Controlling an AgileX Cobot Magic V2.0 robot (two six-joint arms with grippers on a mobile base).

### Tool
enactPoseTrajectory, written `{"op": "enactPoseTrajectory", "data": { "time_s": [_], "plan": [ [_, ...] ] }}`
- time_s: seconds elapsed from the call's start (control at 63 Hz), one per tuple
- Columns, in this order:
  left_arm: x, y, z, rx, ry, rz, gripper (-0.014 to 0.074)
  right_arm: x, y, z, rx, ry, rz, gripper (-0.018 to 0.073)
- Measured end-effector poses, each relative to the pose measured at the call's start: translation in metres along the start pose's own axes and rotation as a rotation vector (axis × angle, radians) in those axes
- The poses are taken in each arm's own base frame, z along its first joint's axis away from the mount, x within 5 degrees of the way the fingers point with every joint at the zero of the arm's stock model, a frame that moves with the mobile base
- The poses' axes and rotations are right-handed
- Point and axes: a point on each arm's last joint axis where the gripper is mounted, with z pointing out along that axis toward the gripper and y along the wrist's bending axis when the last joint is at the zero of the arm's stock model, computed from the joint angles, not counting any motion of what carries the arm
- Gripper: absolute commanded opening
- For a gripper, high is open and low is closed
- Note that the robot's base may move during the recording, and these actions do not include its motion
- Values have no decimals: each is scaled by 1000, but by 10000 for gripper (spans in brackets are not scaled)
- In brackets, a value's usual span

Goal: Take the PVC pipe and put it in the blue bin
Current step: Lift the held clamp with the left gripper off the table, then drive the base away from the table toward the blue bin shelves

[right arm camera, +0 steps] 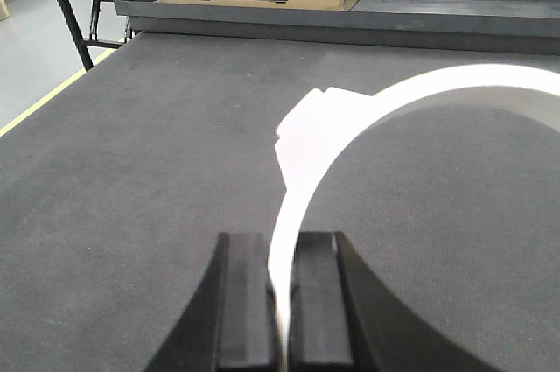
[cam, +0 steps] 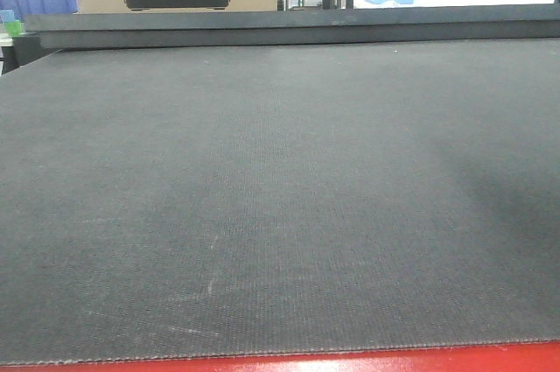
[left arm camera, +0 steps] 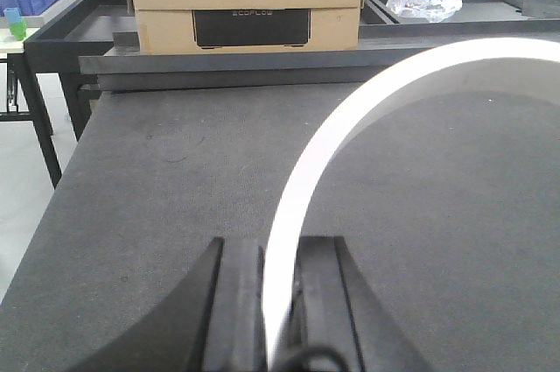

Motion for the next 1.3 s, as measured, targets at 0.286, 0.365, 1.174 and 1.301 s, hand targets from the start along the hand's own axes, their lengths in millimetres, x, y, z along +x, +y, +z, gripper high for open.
{"op": "enactPoseTrajectory", "data": {
  "time_s": [0.286,0.365,1.174,1.301],
  "plan": [
    [0,0,0,0,0,0,-111,0,0,0,0,0,0,-162],
    [0,0,0,0,0,0,-111,0,0,0,0,0,0,-162],
    [0,0,0,0,0,0,-111,0,0,0,0,0,0,-162],
    [0,0,0,0,0,0,-111,0,0,0,0,0,0,-162]
  ]
}}
